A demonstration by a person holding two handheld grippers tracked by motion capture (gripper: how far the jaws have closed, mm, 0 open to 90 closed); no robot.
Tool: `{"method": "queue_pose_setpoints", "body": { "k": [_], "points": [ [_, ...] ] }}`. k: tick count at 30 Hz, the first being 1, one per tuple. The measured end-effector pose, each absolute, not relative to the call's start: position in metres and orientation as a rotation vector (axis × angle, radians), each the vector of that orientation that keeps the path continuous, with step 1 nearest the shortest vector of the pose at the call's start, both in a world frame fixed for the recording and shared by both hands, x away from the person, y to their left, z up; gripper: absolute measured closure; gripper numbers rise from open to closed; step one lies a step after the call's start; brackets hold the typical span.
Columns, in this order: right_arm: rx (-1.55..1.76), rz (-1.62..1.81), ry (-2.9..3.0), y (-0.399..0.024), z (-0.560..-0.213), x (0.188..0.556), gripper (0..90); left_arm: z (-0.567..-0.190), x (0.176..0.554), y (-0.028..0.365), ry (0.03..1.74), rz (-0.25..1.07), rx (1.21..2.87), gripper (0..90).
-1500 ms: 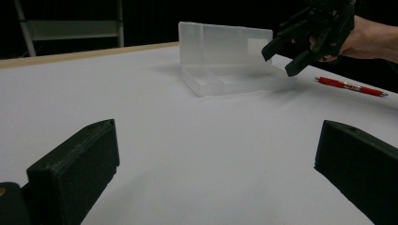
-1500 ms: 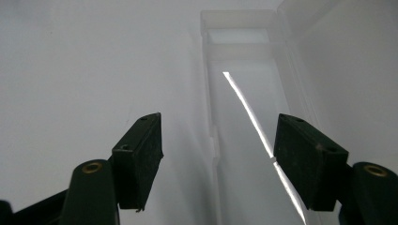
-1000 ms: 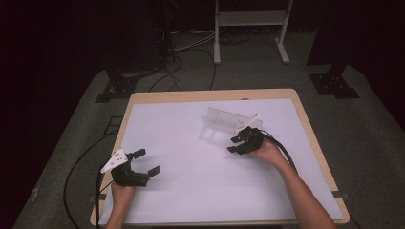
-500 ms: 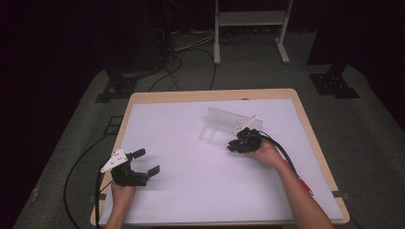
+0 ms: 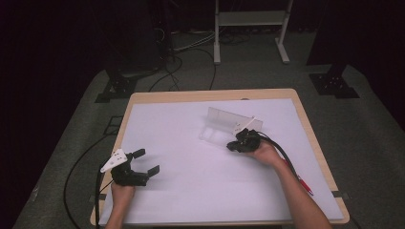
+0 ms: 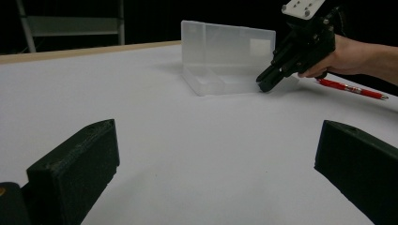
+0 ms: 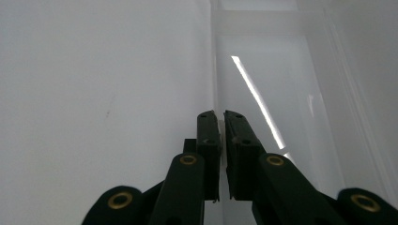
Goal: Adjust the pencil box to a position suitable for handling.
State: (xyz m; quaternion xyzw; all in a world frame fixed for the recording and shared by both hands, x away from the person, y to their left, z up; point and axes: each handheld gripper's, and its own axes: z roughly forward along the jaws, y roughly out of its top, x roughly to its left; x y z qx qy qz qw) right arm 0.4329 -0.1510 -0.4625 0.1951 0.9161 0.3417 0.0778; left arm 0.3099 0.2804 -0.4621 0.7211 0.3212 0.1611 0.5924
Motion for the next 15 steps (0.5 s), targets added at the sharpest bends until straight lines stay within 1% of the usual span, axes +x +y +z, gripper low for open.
{"method": "queue_pose_setpoints", "body": {
  "k": [15],
  "points": [
    [0.525, 1.029, 2.707, -0.151, -0.452, 0.429, 85.3, -0.462, 0.311, 0.281, 0.755, 0.37, 1.669, 0.0]
  ]
}}
